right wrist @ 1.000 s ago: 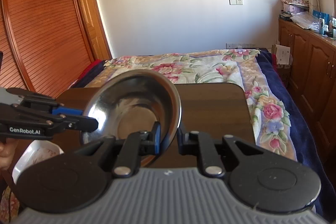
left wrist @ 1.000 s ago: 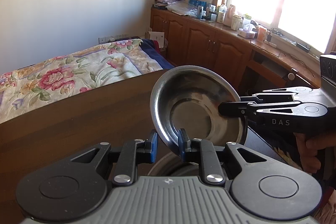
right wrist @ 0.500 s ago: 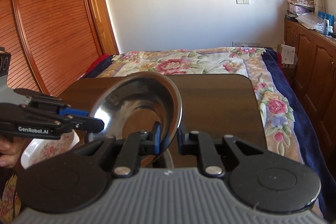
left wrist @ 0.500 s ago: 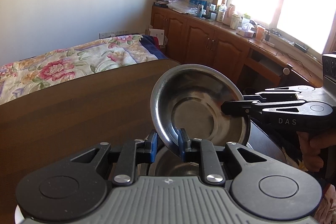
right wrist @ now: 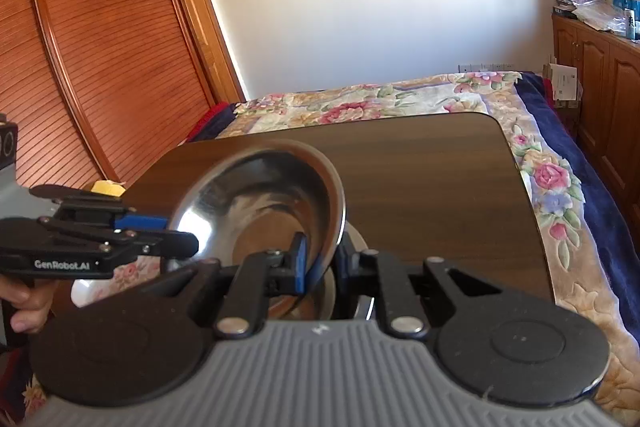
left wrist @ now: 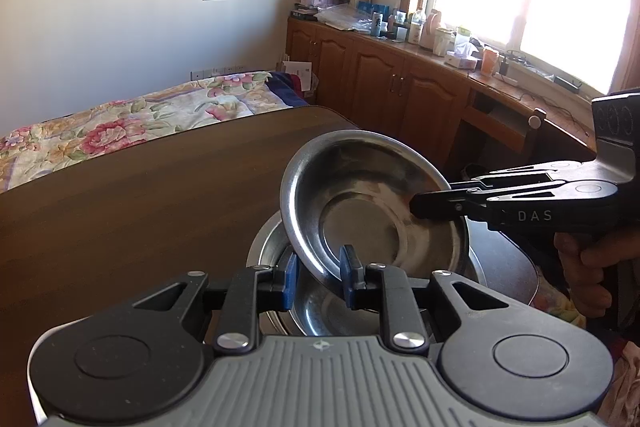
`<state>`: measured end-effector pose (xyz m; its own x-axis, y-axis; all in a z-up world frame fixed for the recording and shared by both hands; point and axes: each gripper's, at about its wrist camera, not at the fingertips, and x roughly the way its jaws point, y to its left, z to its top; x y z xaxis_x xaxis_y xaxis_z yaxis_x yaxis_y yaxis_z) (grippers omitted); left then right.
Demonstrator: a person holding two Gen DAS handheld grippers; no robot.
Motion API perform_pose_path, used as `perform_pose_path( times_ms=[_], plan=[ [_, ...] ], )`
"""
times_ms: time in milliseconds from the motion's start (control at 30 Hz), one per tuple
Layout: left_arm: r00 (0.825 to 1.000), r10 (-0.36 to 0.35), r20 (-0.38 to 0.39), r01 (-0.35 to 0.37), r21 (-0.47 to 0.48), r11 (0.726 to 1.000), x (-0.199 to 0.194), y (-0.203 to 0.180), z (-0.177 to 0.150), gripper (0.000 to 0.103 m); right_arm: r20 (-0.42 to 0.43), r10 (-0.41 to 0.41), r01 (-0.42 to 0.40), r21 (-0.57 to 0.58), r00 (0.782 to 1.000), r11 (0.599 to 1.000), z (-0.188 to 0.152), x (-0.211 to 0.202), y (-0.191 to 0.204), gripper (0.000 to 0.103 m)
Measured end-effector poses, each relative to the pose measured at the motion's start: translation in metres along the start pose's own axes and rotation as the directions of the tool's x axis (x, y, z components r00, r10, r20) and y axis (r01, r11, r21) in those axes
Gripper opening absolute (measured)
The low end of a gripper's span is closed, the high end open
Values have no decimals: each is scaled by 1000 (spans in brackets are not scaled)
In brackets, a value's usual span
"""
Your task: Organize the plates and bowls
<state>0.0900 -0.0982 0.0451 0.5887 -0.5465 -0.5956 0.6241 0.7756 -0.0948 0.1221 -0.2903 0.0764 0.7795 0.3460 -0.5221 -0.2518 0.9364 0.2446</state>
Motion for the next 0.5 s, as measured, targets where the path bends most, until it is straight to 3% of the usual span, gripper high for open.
perform_pose_path(
  times_ms=[233,500],
  plan=[
    [1000,31,4,-31,34,999,-1,-3,-8,23,-16,-8,8,-29,1000,1000,-4,2,7,17],
    [999,47,-12,-46,24,999,10,1,-13,23,-18,-5,4,-39,1000,999,-6,6,9,10]
  ],
)
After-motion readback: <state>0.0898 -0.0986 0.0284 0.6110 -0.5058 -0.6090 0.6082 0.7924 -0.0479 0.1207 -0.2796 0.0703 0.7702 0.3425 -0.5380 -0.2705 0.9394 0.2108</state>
